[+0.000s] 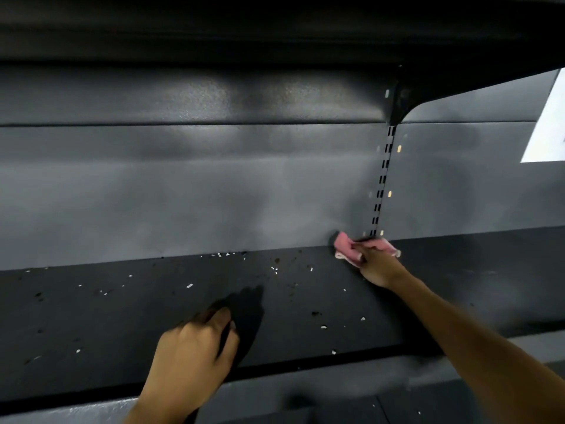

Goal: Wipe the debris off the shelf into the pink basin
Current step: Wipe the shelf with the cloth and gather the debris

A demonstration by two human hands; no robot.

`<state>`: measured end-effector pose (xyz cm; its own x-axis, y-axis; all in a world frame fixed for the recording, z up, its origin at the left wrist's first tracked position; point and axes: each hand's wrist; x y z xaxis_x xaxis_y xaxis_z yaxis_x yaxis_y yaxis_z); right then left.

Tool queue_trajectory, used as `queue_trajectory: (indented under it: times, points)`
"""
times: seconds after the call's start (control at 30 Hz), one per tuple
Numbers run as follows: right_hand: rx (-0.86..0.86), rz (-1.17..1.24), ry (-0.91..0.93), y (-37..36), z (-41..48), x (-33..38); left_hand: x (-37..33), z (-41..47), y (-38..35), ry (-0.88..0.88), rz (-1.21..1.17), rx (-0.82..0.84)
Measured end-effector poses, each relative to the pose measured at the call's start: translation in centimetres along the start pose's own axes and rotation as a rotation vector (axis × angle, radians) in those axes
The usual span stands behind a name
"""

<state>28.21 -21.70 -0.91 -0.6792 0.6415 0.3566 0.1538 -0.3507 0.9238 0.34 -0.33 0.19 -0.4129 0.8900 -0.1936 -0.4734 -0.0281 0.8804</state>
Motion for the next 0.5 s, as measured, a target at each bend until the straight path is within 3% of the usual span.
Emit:
queue_trajectory:
  times: [0.1,0.17,0.3,0.37,0.43,0.5]
  points:
    - [0.042,0.14,0.161,0.1,-0.5,2.8,0.4,-0.1,-0.4,0.052,-0.027,0.061]
    - [0.021,0.257,0.164,0.5,-1.0,4.3,0.5,0.0,-0.7,0.114,-0.108,0.094]
    - [-0.349,0.618,0.054,3.2,-2.2,4.9,0.4,-0.2,-0.9,0.129,-0.159,0.083]
    - [-0.468,0.527,0.005,5.5,-3.2,3.8,0.4,-0.3,-0.9,0.116,-0.184,0.087]
    - [-0.515,0.24,-0.009,7.5,-4.8,2.0,0.6,-0.2,-1.1,0.106,-0.188,0.086]
    - [-0.407,-0.047,-0.059,8.3,-6.7,0.1,0.7,-0.1,-1.2,0.095,-0.196,0.076]
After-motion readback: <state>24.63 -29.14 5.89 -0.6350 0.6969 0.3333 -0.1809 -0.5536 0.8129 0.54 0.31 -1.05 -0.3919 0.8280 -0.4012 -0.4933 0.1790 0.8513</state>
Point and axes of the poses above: each hand's wrist, its own z-axis towards the middle knuckle, its own y-axis out of the back of the hand, x = y × z, and after that the axes turned 15 degrees about y, right-handed
